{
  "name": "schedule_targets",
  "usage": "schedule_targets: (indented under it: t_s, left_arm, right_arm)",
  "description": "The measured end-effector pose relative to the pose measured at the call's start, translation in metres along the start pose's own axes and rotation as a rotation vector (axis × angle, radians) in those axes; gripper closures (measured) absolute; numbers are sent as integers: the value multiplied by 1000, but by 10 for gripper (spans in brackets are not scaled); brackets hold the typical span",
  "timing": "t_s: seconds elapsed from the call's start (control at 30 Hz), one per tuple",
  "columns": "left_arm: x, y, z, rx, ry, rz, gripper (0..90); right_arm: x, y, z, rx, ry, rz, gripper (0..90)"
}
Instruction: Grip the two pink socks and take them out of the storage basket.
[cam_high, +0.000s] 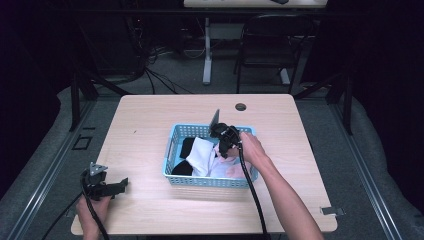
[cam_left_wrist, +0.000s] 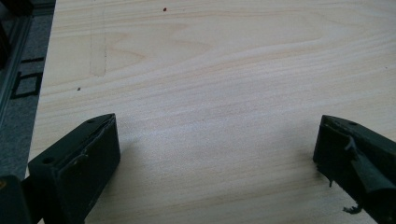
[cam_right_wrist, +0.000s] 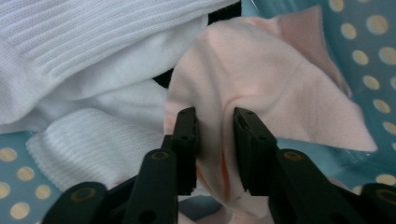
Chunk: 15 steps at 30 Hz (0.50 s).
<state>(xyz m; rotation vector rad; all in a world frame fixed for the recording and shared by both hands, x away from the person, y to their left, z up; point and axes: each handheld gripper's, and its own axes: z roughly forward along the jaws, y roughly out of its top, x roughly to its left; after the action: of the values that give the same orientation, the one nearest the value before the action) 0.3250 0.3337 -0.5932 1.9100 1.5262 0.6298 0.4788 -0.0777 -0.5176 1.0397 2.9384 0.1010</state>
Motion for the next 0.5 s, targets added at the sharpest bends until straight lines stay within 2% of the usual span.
schedule_targets:
  t_s: [0.17, 0.33, 0.5]
  left_arm:
    - [0, 0, 0, 0, -1, 1, 6]
    - [0, 0, 0, 0, -1, 1, 6]
    - [0, 0, 0, 0, -1, 1, 6]
  right_arm:
    - [-3, -5, -8, -14, -4, 12, 796]
    - [-3, -9, -15, -17, -17, 5, 812]
    - [-6, -13, -28, -53, -8, 13, 816]
